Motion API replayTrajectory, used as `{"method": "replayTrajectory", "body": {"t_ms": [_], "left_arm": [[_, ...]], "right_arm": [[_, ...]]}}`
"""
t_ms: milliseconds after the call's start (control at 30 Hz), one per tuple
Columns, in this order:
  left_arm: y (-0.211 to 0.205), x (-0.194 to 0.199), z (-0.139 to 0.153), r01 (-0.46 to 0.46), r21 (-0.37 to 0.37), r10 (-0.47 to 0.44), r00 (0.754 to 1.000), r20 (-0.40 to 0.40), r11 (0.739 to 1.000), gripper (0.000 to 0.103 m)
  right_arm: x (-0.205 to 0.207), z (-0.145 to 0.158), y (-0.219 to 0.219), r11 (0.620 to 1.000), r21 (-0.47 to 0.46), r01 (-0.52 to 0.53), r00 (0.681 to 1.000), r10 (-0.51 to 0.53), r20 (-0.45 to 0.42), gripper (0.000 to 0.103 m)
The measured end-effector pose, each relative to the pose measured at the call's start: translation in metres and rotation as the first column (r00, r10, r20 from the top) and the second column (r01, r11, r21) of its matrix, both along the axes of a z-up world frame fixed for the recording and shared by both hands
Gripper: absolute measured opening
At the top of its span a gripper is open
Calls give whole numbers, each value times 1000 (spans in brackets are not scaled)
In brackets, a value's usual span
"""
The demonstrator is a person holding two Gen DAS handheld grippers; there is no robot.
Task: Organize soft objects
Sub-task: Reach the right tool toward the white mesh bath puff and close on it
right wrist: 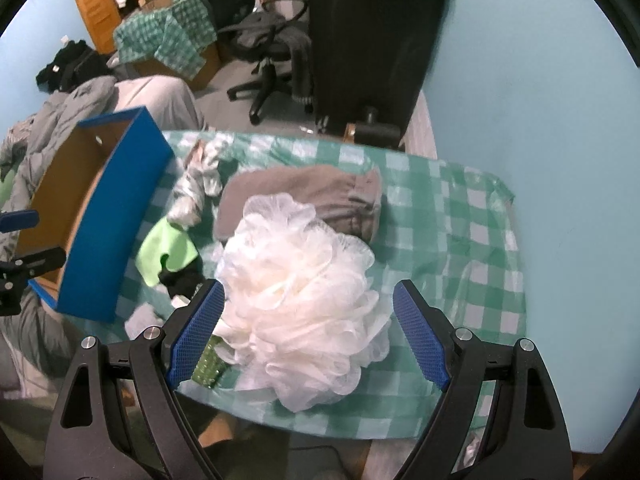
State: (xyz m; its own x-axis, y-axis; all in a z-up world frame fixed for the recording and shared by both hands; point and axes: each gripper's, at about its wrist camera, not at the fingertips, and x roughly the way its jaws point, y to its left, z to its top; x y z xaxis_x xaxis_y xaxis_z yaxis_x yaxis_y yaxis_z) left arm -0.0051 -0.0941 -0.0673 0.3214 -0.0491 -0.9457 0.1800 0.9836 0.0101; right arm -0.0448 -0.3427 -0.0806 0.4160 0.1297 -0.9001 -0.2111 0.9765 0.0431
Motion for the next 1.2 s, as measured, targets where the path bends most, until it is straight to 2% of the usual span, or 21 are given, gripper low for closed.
{"method": "replayTrajectory", "body": {"t_ms": [367,700,1000,1200], "left_arm": [[-9,-3,-36,-4,47,6,999,-44,999,86],[-11,-6,-53,2,86,4,998,-62,996,86],[10,-5,-57,-55,73,60,996,-70,996,86],[9,-11,-58,-37,46,40,996,-80,998,86]], "right_arm": [[6,-35,5,999,-17,-40,997,39,-61,85],[9,-43,4,999,-27,-42,996,40,-74,85],[11,-55,10,998,-27,-61,993,58,-99,85],[16,-75,17,997,-39,-67,987,61,-149,85]]}}
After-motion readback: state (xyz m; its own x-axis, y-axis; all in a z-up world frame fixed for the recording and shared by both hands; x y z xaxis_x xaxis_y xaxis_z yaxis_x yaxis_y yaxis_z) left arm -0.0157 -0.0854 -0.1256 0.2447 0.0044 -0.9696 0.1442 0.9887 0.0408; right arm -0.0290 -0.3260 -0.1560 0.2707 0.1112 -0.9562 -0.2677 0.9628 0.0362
